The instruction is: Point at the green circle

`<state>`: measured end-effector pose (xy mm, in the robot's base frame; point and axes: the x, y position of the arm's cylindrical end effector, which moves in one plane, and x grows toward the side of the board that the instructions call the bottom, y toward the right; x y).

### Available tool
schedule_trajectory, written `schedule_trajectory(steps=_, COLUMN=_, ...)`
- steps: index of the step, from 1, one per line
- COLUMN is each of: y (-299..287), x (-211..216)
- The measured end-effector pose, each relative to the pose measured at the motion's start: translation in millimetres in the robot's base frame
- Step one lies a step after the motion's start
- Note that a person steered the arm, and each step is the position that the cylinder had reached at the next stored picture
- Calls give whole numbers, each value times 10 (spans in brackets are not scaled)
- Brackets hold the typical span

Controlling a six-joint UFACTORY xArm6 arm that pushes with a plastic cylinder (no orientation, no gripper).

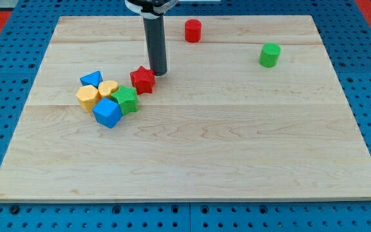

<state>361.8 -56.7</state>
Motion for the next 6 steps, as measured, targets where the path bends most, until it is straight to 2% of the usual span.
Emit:
schedule_trajectory(steps=2, y=-202, x=145)
schedule_trajectory(steps=3, y=73, x=99)
schedule_trajectory(steps=5, y=2011, x=-6)
schedule_trajectory(steps=6, y=2552, x=-30)
